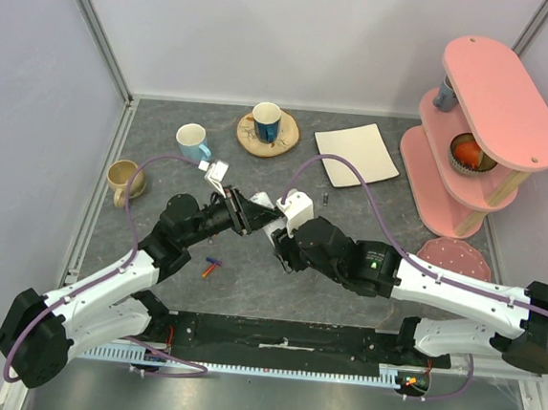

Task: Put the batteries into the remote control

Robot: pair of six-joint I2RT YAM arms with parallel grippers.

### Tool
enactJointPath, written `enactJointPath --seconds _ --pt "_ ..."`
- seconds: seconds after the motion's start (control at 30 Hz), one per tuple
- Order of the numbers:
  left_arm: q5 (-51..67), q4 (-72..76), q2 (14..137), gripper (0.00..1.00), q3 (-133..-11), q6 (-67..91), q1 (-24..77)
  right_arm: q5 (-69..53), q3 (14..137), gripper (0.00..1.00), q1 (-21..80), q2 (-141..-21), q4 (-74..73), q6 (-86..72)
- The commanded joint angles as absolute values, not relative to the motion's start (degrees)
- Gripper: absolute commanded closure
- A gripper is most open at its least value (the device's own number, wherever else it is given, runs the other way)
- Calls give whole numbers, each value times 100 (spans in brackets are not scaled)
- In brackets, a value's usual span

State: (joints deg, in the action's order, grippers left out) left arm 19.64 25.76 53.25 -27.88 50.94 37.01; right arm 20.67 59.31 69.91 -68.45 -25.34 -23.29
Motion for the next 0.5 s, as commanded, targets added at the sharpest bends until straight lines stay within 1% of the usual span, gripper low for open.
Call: enactJointPath --seconds 0.0,0.03,0.07,0.13,0.17,0.23,0.27,0.3,0.4,0.47 --pt "2057 2830 5326 67 -2733 5080 3727 2162 6187 88 7031 -6864 -2241 -2268" --pt "2057 2830 5326 72 -2733 5080 3727 2171 6179 88 7031 -6838 -2241 -2268" --pt "2057 2839 5326 81 -2733 5080 3727 2162 6179 88 7040 -6812 -2241 -2259" --pt "2057 2830 5335 89 -2733 5071 3727 2180 6161 86 7031 -6777 -2241 -2268" --pt "2039 2830 5344 98 -2725 5071 3727 2206 6152 83 7031 -6768 -2241 -2268" --pt "1995 2821 5335 98 -2690 5080 3727 2215 6126 69 7031 -6715 -2250 -2285" --pt "1917 2830 5300 98 -2646 5080 3727 2241 6126 60 7031 -6697 -2250 -2320" --pt "1864 2847 5274 98 -2611 5089 3727 2259 6109 45 7031 -6645 -2294 -2355" --pt "1539 2892 5099 98 -2461 5106 3727 2276 6100 27 7031 -6461 -2390 -2452" --pt "1189 2892 4984 98 -2339 5089 3727 2303 6117 22 7022 -6338 -2548 -2513"
